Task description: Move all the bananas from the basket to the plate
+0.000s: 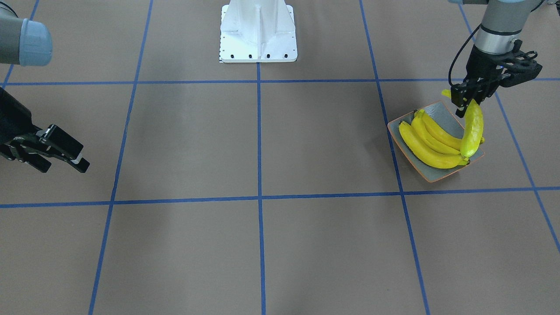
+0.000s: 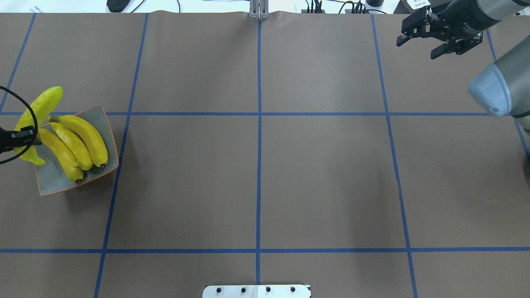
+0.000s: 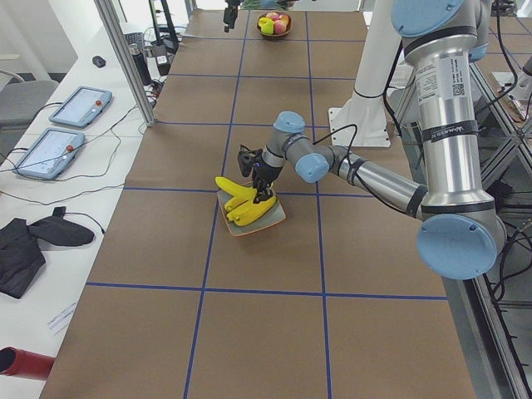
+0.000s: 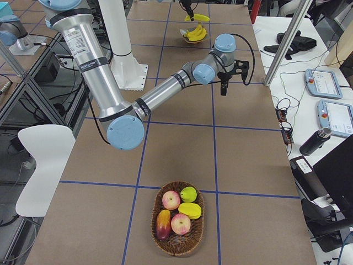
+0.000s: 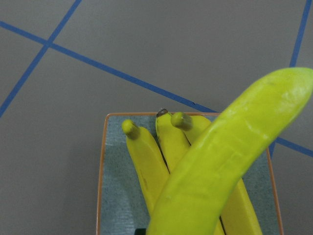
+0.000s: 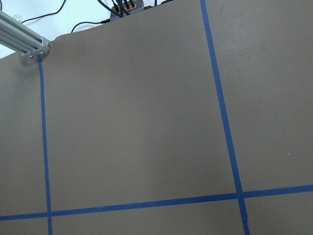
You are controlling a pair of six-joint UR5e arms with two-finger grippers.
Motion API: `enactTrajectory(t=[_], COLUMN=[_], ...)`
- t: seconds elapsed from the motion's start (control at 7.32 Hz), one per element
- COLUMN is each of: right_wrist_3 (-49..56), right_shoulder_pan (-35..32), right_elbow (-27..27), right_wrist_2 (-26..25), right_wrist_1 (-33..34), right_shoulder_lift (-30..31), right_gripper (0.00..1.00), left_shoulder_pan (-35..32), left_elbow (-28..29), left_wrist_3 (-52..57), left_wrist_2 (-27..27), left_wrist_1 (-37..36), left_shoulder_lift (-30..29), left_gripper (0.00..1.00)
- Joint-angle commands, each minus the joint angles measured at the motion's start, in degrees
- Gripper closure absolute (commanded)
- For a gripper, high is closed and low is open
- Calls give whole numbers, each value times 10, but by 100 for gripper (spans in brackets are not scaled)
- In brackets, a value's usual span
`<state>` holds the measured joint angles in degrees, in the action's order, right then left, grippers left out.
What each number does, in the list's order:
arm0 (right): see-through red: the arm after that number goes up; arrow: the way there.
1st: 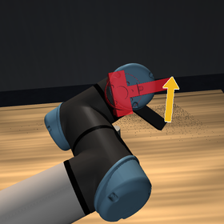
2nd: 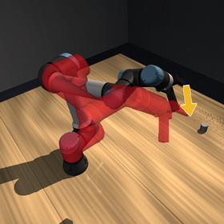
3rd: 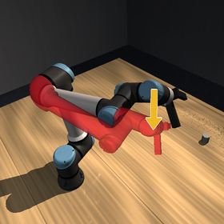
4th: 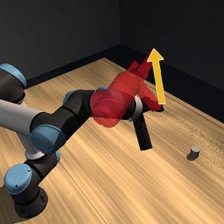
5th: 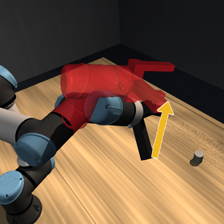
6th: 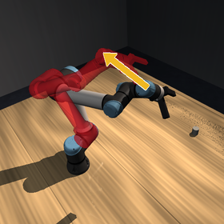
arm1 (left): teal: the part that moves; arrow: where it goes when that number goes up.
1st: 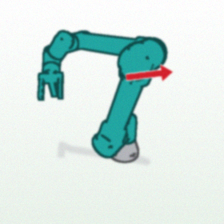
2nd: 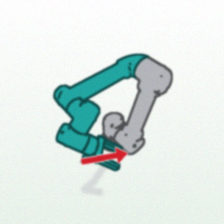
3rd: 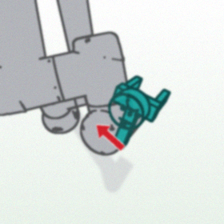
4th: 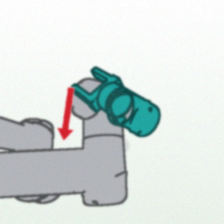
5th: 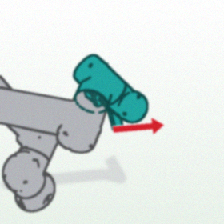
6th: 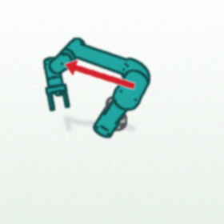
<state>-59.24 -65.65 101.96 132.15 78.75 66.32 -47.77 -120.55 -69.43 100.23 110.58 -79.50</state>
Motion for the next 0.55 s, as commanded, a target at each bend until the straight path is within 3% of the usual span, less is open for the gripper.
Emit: enactTrajectory(t=[0.0,0.41], right_wrist_3=[0,0], right_shoulder_pan=[0,-1], right_elbow=[-1,0], right_wrist_2=[0,2], right_wrist_1=[0,0], right_shoulder_lift=[0,0], right_gripper=[0,0], left_shoulder_pan=[5,37], left_elbow=[22,36], left_wrist_3=[69,113], left_wrist_2=[-41,-61], left_wrist_1=[3,9], left_shoulder_lift=[-17,-31], left_gripper=[100,100])
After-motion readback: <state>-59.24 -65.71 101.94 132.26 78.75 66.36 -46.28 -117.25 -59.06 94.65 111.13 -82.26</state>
